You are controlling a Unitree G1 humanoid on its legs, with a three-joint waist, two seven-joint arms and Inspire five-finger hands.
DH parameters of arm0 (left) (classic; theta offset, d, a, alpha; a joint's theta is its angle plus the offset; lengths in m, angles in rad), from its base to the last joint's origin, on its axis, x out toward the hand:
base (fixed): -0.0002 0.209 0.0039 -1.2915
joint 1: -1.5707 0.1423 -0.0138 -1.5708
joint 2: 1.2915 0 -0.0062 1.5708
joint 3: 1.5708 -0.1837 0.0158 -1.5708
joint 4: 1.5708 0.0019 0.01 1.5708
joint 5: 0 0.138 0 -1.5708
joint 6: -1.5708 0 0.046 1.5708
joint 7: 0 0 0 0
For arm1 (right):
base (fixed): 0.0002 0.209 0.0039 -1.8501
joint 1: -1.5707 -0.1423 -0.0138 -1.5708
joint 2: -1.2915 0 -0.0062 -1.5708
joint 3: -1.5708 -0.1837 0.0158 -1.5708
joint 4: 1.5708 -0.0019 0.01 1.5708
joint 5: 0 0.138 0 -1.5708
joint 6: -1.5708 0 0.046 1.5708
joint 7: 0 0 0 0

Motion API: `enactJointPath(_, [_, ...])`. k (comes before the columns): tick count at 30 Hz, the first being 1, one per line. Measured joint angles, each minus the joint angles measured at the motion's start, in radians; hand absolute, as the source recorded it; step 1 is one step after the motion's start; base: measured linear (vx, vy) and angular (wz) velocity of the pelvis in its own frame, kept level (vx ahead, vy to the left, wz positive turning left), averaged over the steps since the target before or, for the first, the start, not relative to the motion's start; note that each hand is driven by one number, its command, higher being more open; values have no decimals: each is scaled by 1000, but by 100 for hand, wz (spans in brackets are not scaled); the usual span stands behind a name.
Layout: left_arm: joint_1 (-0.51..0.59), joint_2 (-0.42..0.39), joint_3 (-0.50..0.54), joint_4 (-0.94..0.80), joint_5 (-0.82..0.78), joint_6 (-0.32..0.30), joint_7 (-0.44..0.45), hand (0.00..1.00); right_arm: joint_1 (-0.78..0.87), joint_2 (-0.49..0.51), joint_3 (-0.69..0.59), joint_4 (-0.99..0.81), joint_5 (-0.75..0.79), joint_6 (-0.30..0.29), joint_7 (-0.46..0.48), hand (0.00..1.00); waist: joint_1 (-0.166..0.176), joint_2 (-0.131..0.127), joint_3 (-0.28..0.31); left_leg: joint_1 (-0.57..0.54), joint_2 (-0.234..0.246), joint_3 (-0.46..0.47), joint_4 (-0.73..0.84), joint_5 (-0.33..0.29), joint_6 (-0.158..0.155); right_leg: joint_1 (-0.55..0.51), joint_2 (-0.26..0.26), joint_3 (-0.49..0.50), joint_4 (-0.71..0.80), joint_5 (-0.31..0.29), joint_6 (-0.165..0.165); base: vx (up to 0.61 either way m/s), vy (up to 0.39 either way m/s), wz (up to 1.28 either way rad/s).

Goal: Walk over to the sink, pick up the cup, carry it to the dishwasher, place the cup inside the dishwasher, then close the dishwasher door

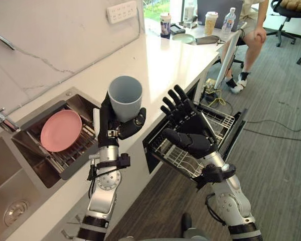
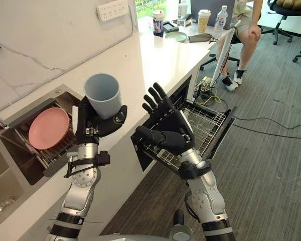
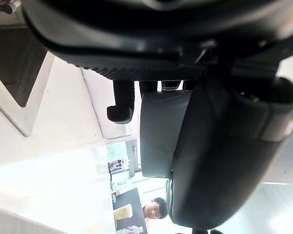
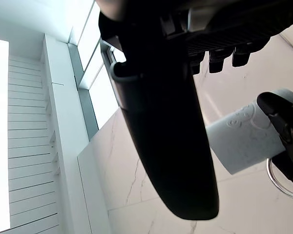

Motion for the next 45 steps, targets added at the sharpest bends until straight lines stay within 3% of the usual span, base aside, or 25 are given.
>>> enactJointPath(8, [-65, 4, -38, 63, 6, 69, -8, 0, -19, -13, 41, 18, -118, -8, -116, 100, 4, -4, -3, -12, -1, -8, 35, -13, -6, 2, -4, 5, -1, 18, 2, -73, 16, -2])
enactJointPath(22, [-90, 0, -126, 91, -5, 106, -28, 0, -139, 2, 102, 58, -324, -22, -403, 100, 13, -2, -8, -45, 12, -27, 79, -21, -16, -7, -4, -21, -1, 19, -7, -29, -4, 1])
enactJointPath(23, [-90, -2, -126, 91, -4, 107, -28, 0, -141, 3, 102, 66, -324, -22, -409, 0, 13, -2, -10, -45, 12, -28, 78, -21, -16, -7, -4, -22, -1, 21, -9, 0, 0, 0])
enactJointPath(35, [-88, -13, -137, 100, -7, 113, -31, 0, -189, 11, 140, 166, -359, -23, -476, 0, 20, 0, -28, -44, 12, -47, 78, -18, -17, 5, -4, -40, -1, 5, -14, -14, 2, 3])
enactJointPath(43, [-87, -9, -135, 134, -44, 124, -24, 0, -213, 13, 196, 230, -355, -48, -525, 0, 29, 1, -29, -43, 16, -65, 78, -16, -21, 13, -4, -60, -1, 0, -18, -1, 0, 6])
enactJointPath(45, [-87, -9, -134, 134, -45, 125, -24, 0, -213, 13, 213, 245, -355, -78, -553, 0, 34, 2, -30, -43, 16, -68, 77, -16, -21, 15, -4, -63, -1, -1, -19, 11, 7, 4])
